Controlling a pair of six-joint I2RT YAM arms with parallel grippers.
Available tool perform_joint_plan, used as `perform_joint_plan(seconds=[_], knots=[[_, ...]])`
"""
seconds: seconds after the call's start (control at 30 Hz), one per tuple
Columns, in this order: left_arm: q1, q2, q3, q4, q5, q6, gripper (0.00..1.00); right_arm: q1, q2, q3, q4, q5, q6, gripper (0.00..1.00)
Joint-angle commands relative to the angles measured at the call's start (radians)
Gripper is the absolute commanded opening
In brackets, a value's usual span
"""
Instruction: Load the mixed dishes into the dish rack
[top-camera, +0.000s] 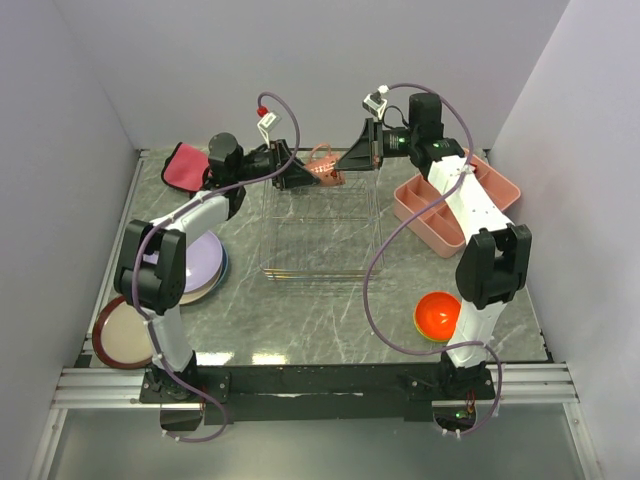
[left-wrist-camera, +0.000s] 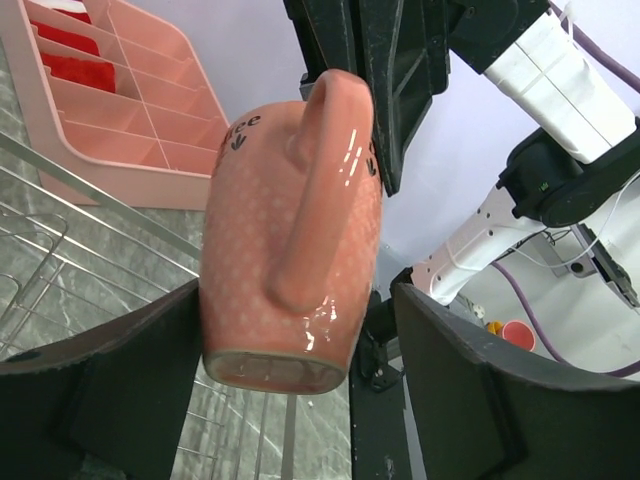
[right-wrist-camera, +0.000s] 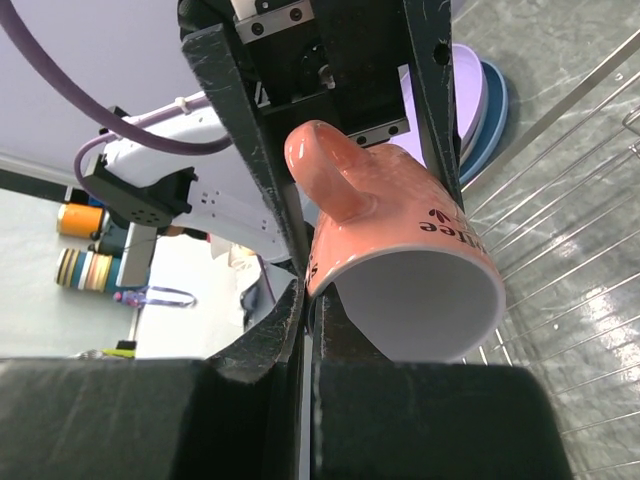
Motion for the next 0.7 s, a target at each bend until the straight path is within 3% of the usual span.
perform_joint_plan(seconds=[0.0,0.07,0.13,0.27,0.3,0.4,0.47,0.5,0.53,0.57,0.6,0.67], knots=[[-0.008,-0.005,0.049,0.082,0.037,-0.018,0.75,0.006,0.001,0.013,0.047,0.003,0.005,0.0],[-0.008,-0.004,0.051,0.079,0.038,-0.014,0.69,0.007,-0.001,0.01,0.047,0.007,0.0,0.0],[-0.01,0.004,0.063,0.076,0.047,-0.015,0.53,0.011,-0.004,0.005,0.049,0.012,-0.003,0.0],[-0.008,0.021,0.1,0.007,0.054,0.014,0.41,0.017,-0.005,-0.013,0.012,0.026,-0.041,0.02],[-0.008,0.027,0.123,-0.021,0.054,0.05,0.36,0.014,0.002,-0.007,-0.017,0.03,-0.072,0.18],[-0.01,0.038,0.181,-0.218,0.07,0.205,0.32,-0.012,0.015,0.054,-0.193,0.075,-0.245,0.41],[-0.01,0.047,0.219,-0.454,0.083,0.329,0.27,-0.038,0.034,0.143,-0.362,0.113,-0.429,0.47],[-0.01,0.051,0.27,-0.54,0.078,0.471,0.26,-0.046,0.041,0.175,-0.418,0.174,-0.496,0.54],[-0.01,0.059,0.293,-0.619,0.08,0.536,0.25,-0.048,0.045,0.228,-0.464,0.202,-0.627,0.57],[-0.01,0.076,0.319,-0.803,0.081,0.608,0.22,-0.051,0.056,0.25,-0.545,0.233,-0.688,0.59],[-0.01,0.087,0.379,-0.887,0.074,0.75,0.21,-0.054,0.059,0.267,-0.577,0.271,-0.739,0.62],[-0.01,0.129,0.449,-1.142,0.057,0.878,0.17,-0.055,0.071,0.304,-0.642,0.29,-0.842,0.63]])
